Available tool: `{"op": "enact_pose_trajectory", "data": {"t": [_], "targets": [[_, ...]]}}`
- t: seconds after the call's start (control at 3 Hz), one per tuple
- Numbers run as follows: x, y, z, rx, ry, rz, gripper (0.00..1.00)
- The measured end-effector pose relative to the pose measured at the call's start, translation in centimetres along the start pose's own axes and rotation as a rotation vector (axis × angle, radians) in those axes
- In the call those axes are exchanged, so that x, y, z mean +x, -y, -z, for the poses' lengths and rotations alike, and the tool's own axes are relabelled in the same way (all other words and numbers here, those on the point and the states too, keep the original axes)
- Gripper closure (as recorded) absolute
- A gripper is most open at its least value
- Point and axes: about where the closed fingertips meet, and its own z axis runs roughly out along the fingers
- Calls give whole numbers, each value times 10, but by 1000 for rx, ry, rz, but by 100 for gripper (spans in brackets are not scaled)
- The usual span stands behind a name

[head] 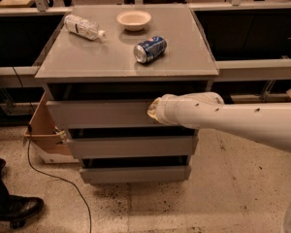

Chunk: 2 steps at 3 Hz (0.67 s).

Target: Close top drawer

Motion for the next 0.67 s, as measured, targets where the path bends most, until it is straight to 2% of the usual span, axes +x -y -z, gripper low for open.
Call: {"op": "enact_pose_trajectory", "data": {"t": [0.33,0.67], "targets": [[-2,-2,2,-40,1,-18,100],[-11,-10,25,-117,36,-45,100]]}}
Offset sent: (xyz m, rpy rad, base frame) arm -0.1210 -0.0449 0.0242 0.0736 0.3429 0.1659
